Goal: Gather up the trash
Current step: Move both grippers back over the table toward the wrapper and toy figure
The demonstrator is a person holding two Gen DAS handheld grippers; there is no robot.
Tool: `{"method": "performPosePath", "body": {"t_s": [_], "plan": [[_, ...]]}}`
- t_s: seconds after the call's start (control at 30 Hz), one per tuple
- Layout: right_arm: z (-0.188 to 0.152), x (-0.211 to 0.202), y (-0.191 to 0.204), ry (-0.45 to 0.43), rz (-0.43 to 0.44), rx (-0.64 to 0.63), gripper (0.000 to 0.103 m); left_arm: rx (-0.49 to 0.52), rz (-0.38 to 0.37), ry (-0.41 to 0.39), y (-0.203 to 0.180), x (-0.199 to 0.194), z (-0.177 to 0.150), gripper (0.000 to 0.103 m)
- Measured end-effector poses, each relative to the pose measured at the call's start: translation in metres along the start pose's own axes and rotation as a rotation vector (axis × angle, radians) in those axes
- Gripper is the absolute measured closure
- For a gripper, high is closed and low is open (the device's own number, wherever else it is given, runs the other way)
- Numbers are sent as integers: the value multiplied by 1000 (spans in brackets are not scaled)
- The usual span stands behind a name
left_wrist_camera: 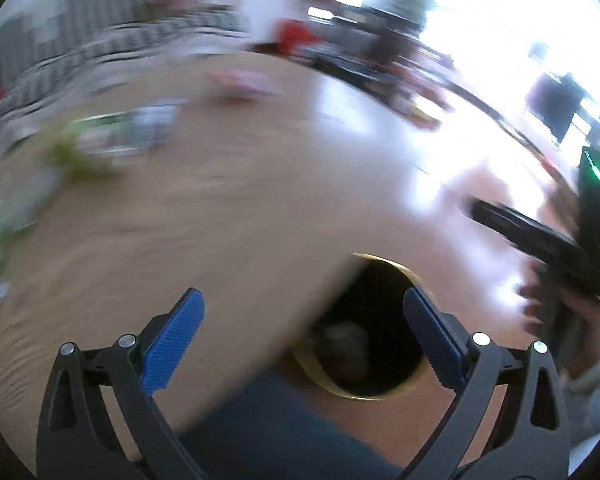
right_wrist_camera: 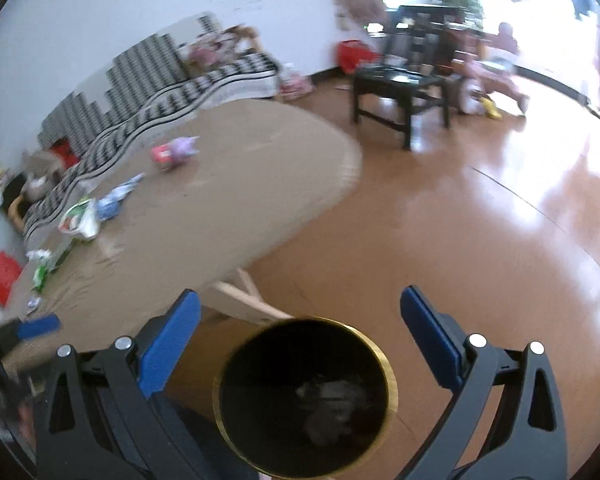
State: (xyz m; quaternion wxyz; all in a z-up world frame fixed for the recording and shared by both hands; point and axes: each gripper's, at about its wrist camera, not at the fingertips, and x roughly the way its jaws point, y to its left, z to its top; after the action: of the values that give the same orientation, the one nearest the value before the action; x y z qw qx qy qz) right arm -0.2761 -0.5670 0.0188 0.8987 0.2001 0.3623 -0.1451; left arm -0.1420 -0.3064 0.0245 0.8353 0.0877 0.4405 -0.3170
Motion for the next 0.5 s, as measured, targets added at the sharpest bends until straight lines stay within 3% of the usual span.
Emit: {"method": "performPosePath", "body": {"t_s": [0.13, 0.23, 0.3, 0.37, 0.5], "plan": [[18, 29, 63, 26, 61, -114, 6, -189, 229, -7, 107, -26, -12, 6], [28, 48, 121, 48, 112, -216, 6, -296, 333, 9, 171, -47, -25, 6], [32, 58, 148, 60, 122, -267, 6, -291, 379, 32, 196, -51, -29, 6], [42, 68, 175, 65, 109, -321, 6, -248, 398, 55, 216, -53, -30, 6], [70, 87, 204, 40, 33, -381, 6, -189, 333, 80, 249, -57, -24, 6]]}}
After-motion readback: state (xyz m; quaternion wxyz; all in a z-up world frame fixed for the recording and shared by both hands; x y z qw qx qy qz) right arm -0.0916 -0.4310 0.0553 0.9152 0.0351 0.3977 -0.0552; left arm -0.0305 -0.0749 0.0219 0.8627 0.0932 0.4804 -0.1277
